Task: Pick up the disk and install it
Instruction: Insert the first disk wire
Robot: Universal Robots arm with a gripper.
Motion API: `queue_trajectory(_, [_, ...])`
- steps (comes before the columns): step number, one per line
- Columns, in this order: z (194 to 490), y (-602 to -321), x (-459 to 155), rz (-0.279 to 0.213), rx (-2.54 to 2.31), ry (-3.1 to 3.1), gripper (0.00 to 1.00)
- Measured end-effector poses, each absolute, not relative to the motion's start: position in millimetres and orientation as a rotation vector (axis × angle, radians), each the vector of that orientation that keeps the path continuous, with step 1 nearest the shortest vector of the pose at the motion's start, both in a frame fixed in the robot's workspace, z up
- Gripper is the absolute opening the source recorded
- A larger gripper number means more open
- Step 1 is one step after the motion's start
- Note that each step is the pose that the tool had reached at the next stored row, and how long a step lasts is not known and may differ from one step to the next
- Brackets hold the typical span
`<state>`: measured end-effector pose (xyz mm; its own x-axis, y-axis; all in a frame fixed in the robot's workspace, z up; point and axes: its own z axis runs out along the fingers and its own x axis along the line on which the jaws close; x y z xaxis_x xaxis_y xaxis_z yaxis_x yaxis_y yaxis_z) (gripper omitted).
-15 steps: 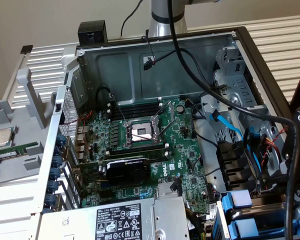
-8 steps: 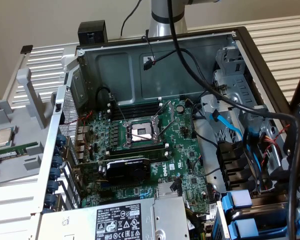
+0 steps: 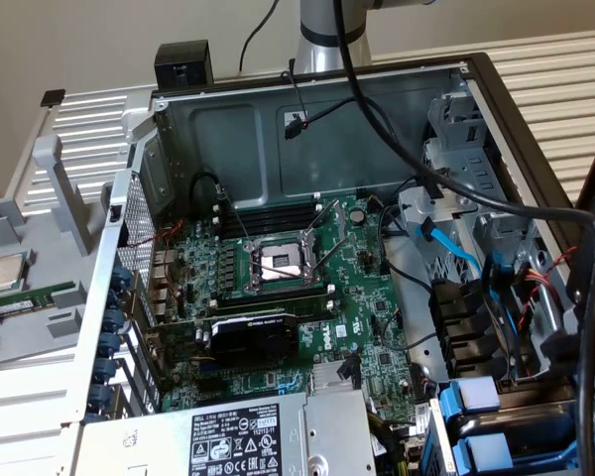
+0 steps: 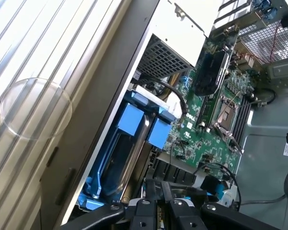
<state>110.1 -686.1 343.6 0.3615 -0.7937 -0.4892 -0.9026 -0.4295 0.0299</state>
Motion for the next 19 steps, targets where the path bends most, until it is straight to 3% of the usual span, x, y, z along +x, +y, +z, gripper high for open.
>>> queue_trajectory(19, [345.6,-680.2,103.1,0.615,-2.404,1.55,0.16])
